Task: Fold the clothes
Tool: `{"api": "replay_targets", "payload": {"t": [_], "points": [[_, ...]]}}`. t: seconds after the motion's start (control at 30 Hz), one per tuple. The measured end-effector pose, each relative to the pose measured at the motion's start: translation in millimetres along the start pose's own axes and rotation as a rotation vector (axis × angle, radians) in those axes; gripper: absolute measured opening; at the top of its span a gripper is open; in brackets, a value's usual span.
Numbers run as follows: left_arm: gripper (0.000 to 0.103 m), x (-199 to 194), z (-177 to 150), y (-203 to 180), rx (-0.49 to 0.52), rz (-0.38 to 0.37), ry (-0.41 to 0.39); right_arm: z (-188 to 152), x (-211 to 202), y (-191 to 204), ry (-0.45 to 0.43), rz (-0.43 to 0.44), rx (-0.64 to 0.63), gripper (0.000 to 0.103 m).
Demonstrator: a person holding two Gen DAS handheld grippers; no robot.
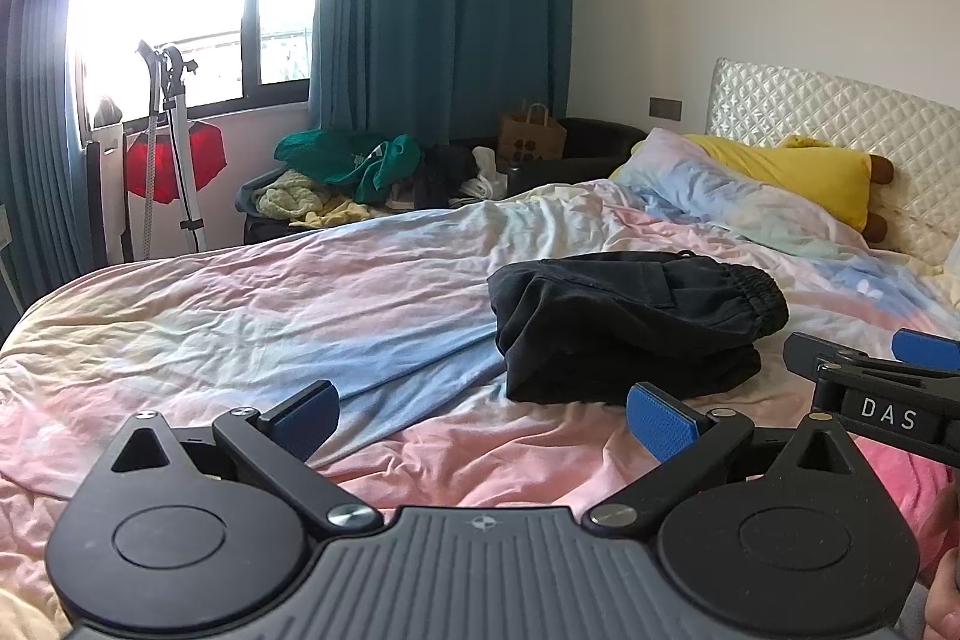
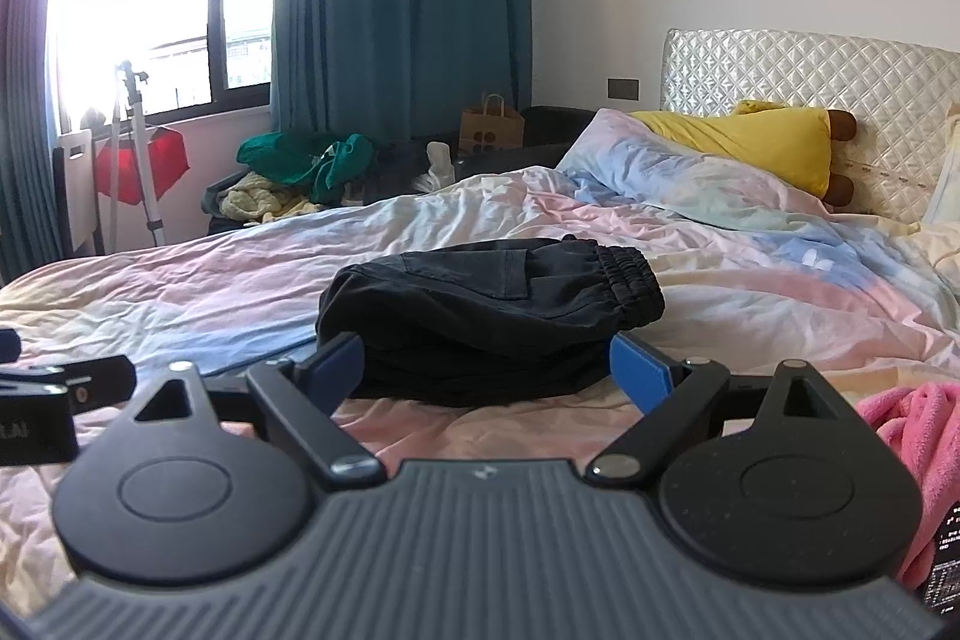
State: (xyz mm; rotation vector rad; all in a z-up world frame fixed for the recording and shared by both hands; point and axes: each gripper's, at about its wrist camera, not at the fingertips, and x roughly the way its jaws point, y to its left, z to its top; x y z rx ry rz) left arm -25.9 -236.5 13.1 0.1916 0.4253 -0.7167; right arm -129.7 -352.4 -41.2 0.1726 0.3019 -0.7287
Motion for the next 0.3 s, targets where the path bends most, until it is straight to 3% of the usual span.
{"api": "replay_targets", "payload": {"t": [0.3], "points": [[0.103, -3.9, -0.5, -1.3, 0.003, 0.002, -0.014, -1.0, -1.5, 1.8, -0.001, -0.009, -0.003, 0.091]]}}
